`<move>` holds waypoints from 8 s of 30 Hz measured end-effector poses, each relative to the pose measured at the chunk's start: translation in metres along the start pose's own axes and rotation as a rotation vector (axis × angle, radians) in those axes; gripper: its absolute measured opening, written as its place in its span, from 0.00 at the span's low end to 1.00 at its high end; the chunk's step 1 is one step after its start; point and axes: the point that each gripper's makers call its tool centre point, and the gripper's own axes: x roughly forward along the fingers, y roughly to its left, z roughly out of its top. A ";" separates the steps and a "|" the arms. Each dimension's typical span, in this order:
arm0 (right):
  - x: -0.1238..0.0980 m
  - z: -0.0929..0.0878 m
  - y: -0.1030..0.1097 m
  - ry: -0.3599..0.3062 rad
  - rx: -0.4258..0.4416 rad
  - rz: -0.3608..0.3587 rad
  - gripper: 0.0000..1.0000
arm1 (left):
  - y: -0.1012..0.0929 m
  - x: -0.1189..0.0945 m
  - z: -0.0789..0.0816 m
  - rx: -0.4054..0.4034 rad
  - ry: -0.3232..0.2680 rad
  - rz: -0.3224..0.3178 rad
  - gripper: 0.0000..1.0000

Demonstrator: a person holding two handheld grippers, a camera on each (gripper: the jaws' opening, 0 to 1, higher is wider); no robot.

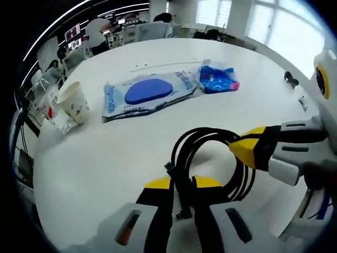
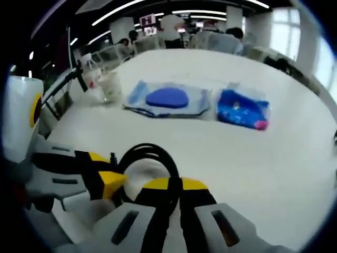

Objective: Arrange the tabletop items into an orderly group along one side of the table until the central work area is clear of visible clutter.

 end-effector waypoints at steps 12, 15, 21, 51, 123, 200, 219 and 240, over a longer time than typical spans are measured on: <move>0.018 0.023 -0.017 -0.012 0.024 0.000 0.01 | 0.005 0.018 0.027 -0.009 -0.003 -0.018 0.12; 0.023 0.028 -0.022 -0.012 0.031 0.000 0.01 | 0.006 0.023 0.033 -0.014 -0.005 -0.019 0.12; 0.034 0.031 -0.029 0.002 0.058 0.003 0.01 | 0.006 0.034 0.041 0.000 -0.002 -0.014 0.12; 0.061 0.032 -0.046 0.029 0.169 -0.003 0.02 | 0.010 0.065 0.056 0.009 0.009 -0.020 0.13; 0.011 0.032 0.002 -0.225 -0.091 0.100 1.00 | 0.129 -0.046 0.030 -0.054 -0.429 0.078 0.94; 0.179 0.183 0.213 -0.285 -0.254 0.494 0.58 | 0.223 -0.108 -0.043 -0.230 -0.454 0.315 0.88; 0.171 0.182 0.210 -0.293 -0.262 0.516 0.41 | 0.218 -0.104 -0.045 -0.219 -0.441 0.308 0.87; 0.166 0.174 0.198 -0.271 -0.239 0.502 0.43 | 0.208 -0.104 -0.036 -0.201 -0.448 0.291 0.87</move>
